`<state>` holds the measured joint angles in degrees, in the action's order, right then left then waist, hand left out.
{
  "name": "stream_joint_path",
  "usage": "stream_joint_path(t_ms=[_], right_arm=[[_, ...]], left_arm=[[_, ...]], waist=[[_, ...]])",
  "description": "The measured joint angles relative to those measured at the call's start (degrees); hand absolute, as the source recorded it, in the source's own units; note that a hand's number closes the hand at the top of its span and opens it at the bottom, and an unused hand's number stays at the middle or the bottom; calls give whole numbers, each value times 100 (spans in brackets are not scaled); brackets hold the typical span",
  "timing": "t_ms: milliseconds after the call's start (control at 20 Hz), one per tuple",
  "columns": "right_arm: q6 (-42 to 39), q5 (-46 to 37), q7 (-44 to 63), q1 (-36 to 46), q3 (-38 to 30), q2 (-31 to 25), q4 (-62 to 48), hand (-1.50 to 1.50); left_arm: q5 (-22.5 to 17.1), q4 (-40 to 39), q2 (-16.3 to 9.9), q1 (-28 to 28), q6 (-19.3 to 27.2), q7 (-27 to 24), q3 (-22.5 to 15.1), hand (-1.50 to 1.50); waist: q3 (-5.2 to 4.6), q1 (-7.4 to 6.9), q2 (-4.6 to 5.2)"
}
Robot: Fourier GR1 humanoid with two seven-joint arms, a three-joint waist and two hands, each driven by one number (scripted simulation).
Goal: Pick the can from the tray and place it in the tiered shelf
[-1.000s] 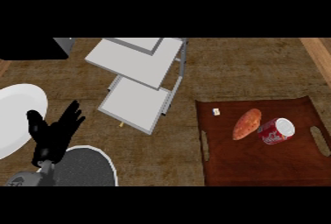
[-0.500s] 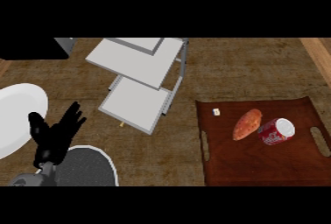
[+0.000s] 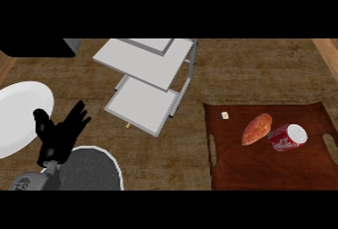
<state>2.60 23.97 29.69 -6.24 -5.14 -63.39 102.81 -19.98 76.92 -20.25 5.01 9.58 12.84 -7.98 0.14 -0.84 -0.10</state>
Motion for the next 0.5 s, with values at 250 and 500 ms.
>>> stream_joint_path(t_ms=[250,500], right_arm=[[231,-576,922,615,735,249,29,-150],[-8,-1009,1603,1122,1210,509,22,-150]], left_arm=[[40,33,53,-9,-66,43,34,0],[123,56,65,-36,-92,107,134,0]], waist=[[1,-30,8],[3,4,1]])
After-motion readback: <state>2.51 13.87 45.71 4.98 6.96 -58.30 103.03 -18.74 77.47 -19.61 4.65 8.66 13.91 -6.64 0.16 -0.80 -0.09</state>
